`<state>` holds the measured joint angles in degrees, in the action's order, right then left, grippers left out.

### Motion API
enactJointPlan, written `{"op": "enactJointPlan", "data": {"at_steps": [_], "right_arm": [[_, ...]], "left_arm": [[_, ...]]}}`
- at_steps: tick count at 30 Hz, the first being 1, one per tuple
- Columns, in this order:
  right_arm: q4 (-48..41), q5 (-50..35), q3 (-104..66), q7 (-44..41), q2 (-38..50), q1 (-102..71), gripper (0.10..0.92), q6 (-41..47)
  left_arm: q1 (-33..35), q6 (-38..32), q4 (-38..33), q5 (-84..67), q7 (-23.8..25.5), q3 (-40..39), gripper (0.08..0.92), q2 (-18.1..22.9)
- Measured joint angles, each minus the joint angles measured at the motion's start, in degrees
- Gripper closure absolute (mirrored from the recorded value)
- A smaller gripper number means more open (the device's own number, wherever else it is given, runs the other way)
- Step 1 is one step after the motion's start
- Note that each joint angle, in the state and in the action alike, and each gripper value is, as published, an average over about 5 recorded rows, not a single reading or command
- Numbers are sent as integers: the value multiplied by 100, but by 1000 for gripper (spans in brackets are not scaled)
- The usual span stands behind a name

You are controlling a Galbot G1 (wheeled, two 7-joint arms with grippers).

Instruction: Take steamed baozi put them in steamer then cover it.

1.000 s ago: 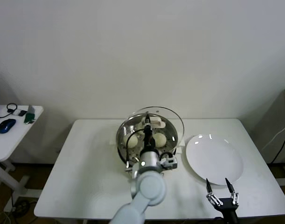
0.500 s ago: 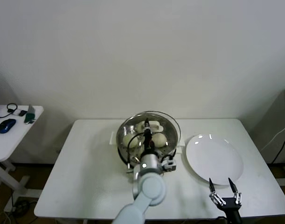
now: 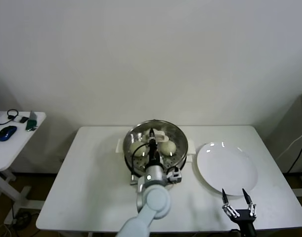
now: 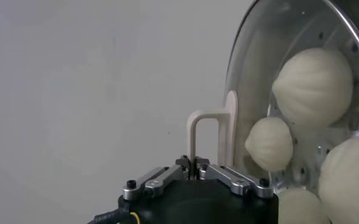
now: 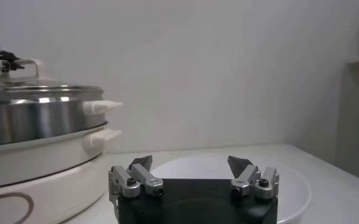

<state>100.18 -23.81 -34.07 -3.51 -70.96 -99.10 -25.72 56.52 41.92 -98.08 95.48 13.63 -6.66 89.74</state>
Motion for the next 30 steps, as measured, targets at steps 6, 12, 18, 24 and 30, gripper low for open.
{"op": "enactJointPlan", "data": {"at_steps": [6, 12, 18, 24, 30], "right_arm": [[-19, -2, 3, -4, -14, -2, 203, -31], [-21, -10, 3, -2, -13, 5, 203, -50], [-23, -9, 11, 9, -30, 35, 203, -52], [-23, -12, 30, 16, -27, 45, 203, -10], [-23, -15, 34, 20, -25, 70, 203, 65]], "left_arm": [[51, -27, 33, -7, -106, 45, 858, -15], [136, -75, 2, -14, -197, 42, 858, -36], [191, -65, -41, -141, -305, -15, 733, -73], [143, -115, -193, -325, -349, -111, 559, -156], [165, -81, -543, -627, -243, -213, 386, -333]]}}
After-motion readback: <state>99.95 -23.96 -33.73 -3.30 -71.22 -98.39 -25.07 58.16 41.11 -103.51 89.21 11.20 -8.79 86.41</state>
